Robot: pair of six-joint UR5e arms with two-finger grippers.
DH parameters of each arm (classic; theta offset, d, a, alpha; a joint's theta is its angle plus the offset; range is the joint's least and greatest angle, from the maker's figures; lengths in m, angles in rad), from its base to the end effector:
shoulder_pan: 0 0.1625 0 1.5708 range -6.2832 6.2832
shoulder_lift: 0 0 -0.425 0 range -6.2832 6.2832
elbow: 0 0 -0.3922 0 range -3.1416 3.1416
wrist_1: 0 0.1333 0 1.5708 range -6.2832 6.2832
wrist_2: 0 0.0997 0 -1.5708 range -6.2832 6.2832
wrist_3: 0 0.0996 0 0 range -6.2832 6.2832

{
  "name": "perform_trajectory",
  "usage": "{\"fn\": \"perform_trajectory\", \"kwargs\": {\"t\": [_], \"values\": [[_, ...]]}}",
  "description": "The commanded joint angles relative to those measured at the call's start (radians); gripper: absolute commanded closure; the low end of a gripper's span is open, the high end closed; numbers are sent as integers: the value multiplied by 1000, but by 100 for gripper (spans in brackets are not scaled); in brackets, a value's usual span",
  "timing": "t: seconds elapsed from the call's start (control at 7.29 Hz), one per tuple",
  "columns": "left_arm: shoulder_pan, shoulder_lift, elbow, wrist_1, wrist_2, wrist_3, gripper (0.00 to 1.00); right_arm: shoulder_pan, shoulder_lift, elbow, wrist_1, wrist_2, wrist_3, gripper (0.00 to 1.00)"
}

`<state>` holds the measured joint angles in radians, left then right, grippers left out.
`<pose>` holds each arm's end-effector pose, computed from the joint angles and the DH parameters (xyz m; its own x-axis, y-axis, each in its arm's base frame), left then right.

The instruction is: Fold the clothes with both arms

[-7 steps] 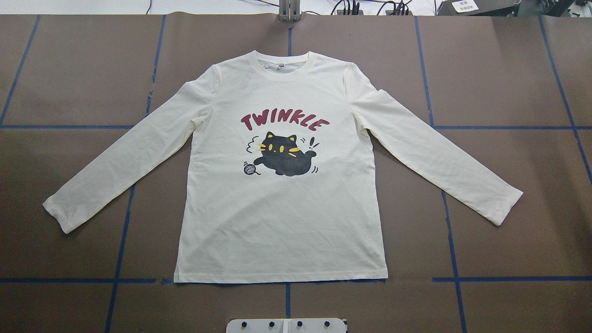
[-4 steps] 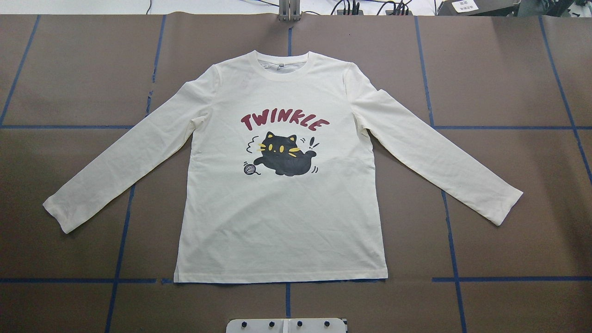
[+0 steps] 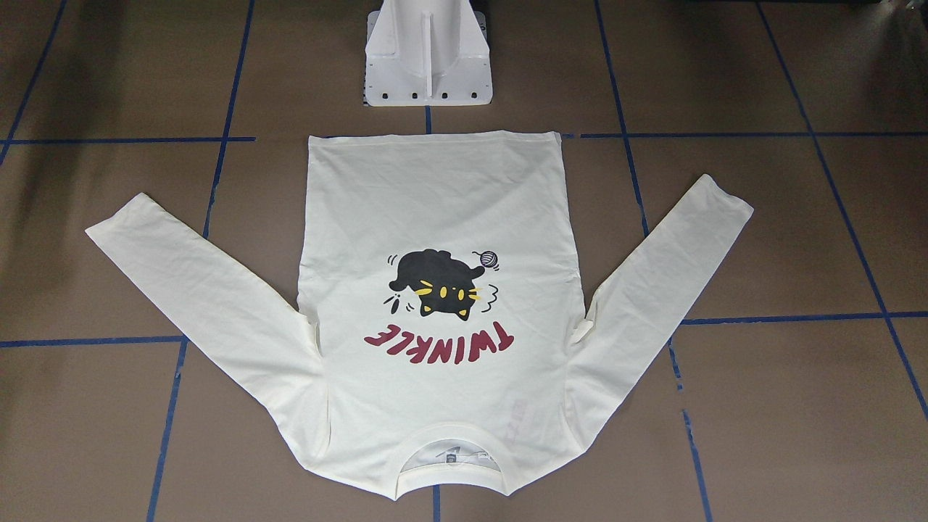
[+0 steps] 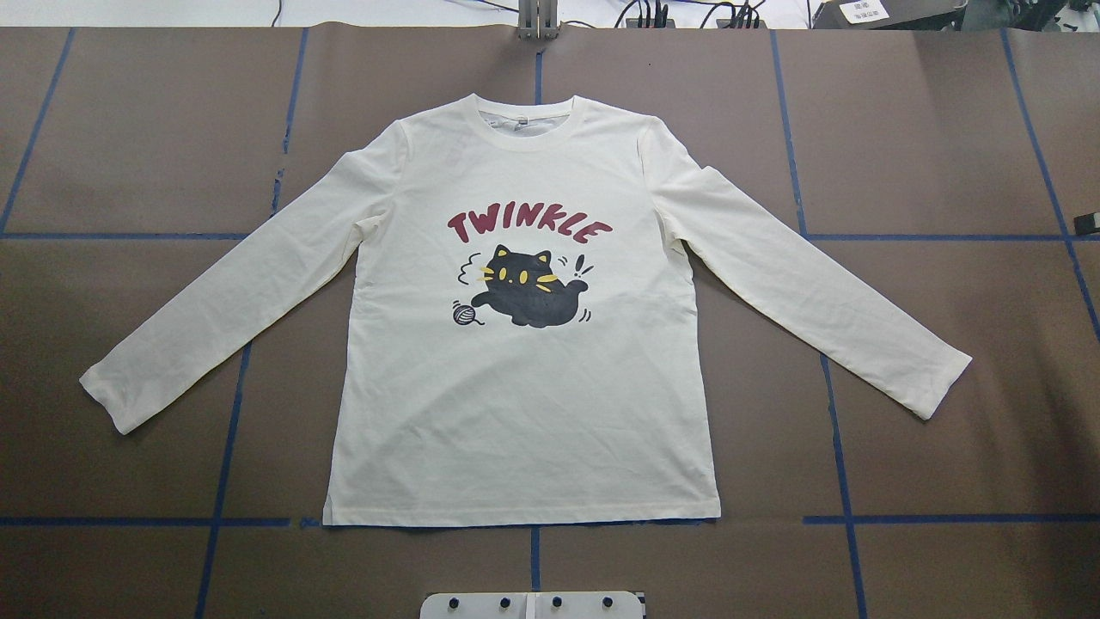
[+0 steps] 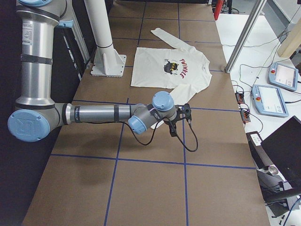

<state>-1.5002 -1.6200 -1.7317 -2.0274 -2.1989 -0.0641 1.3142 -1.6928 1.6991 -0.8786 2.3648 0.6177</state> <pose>-0.0370 -0.5366 0.5069 0.7834 0.3685 -0.5004 -0.0053 0.8092 0.5876 -0.0569 -0.4624 0.5712 0.5704 -0.0777 0.8177 -0.1668 0.9638 0.2079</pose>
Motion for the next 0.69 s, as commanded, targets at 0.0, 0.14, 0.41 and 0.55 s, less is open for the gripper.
{"fn": "perform_trajectory", "kwargs": {"t": [0.0,0.14,0.41,0.55], "values": [[0,-1,-2,-1,-4,0,0,-200,-68,2,134,-164,256,30],[0,-3,-2,-1,-4,0,0,-255,-115,-3,224,-195,292,31],[0,-3,-3,-1,-4,0,0,-361,-134,-10,280,-269,374,35],[0,-3,-3,-1,-4,0,0,-412,-134,-18,286,-306,396,35]]}}
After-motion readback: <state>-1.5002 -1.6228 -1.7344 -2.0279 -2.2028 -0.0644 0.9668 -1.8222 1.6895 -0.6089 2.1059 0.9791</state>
